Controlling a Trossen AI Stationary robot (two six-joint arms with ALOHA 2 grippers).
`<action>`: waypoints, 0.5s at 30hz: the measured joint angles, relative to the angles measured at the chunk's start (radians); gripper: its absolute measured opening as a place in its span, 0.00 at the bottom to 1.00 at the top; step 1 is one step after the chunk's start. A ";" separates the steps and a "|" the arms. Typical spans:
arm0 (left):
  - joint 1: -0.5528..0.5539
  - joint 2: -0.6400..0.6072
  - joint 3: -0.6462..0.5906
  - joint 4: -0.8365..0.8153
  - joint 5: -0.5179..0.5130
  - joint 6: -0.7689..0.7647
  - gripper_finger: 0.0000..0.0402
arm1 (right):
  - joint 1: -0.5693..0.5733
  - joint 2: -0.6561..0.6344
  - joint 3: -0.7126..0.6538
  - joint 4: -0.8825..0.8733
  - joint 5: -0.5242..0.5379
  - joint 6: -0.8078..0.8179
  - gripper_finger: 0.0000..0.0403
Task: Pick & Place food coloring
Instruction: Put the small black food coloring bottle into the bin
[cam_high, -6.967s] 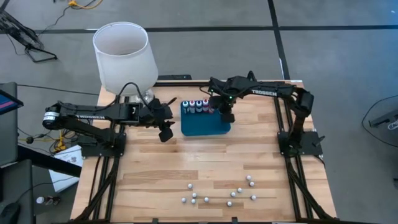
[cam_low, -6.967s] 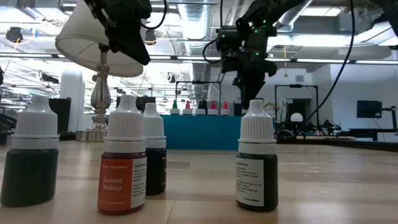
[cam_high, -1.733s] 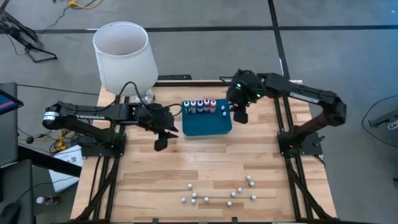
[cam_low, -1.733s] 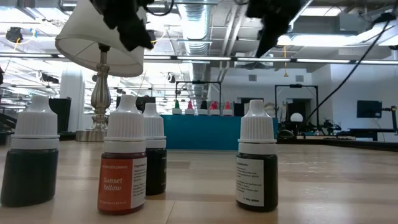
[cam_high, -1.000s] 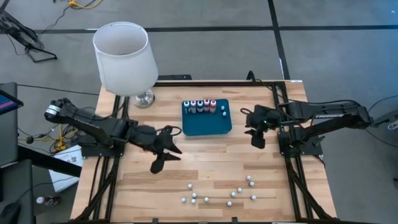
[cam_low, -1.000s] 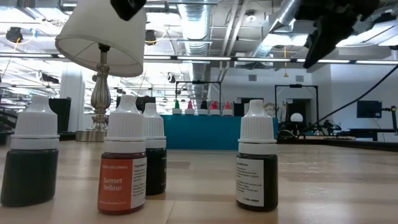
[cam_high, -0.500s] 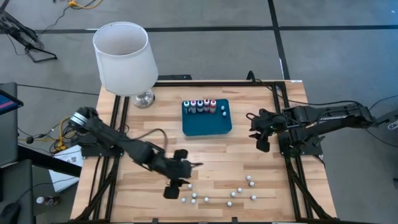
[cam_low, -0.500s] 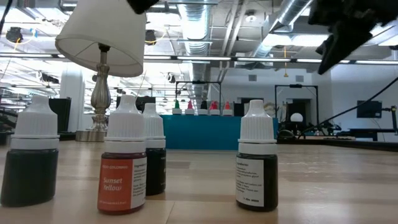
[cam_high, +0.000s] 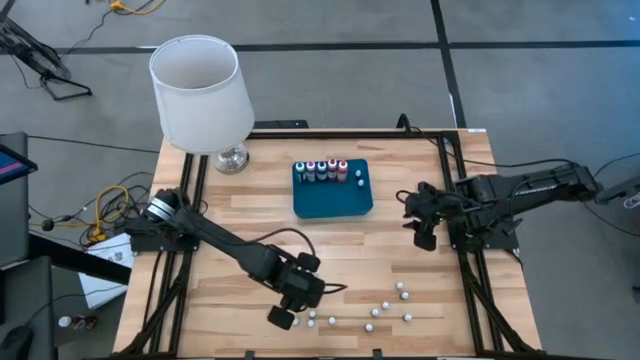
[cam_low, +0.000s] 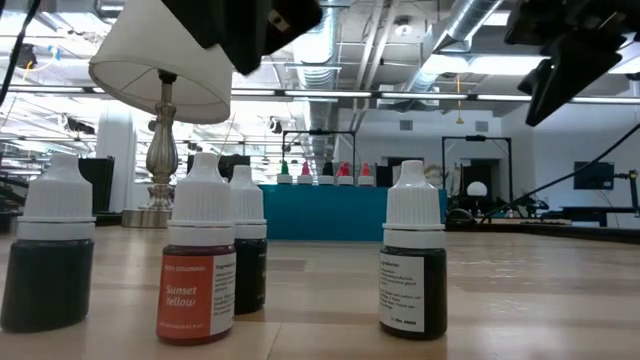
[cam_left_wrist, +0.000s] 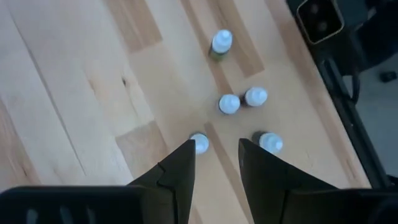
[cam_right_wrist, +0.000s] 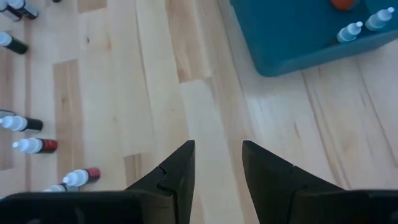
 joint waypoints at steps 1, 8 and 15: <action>0.000 0.003 0.000 0.001 -0.006 -0.004 0.28 | 0.007 0.000 0.000 0.000 0.000 0.011 0.30; 0.003 0.004 0.000 -0.008 -0.018 -0.044 0.28 | 0.060 0.000 0.000 0.000 0.055 0.053 0.30; -0.006 0.018 -0.001 0.036 -0.012 0.063 0.28 | 0.097 0.001 0.000 0.008 0.090 0.097 0.30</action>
